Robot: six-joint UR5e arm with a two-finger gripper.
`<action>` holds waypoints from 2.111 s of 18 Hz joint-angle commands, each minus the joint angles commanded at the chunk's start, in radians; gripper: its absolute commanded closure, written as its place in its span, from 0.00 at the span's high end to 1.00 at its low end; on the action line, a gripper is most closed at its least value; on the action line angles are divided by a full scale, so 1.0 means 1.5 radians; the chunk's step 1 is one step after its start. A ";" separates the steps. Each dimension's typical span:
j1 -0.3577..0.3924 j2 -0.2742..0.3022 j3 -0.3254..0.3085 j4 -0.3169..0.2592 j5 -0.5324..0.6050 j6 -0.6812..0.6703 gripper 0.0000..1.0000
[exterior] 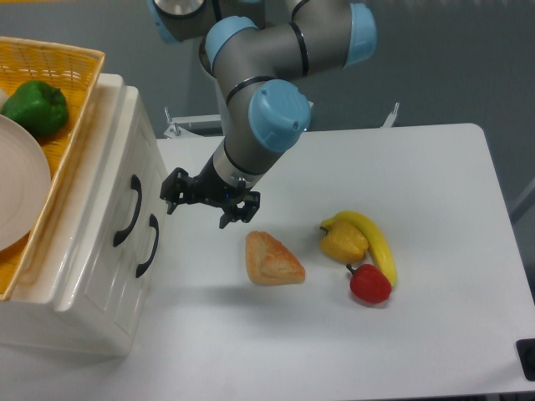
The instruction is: Slide the top white drawer open
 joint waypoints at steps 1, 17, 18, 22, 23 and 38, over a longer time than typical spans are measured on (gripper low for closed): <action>-0.003 0.000 0.000 0.001 -0.004 -0.001 1.00; -0.022 -0.003 0.002 0.004 -0.011 -0.037 1.00; -0.027 -0.004 0.002 0.004 -0.009 -0.041 1.00; -0.030 -0.005 0.002 0.004 -0.008 -0.043 1.00; -0.031 -0.006 0.002 0.004 -0.008 -0.043 1.00; -0.054 -0.008 0.001 0.005 -0.005 -0.042 1.00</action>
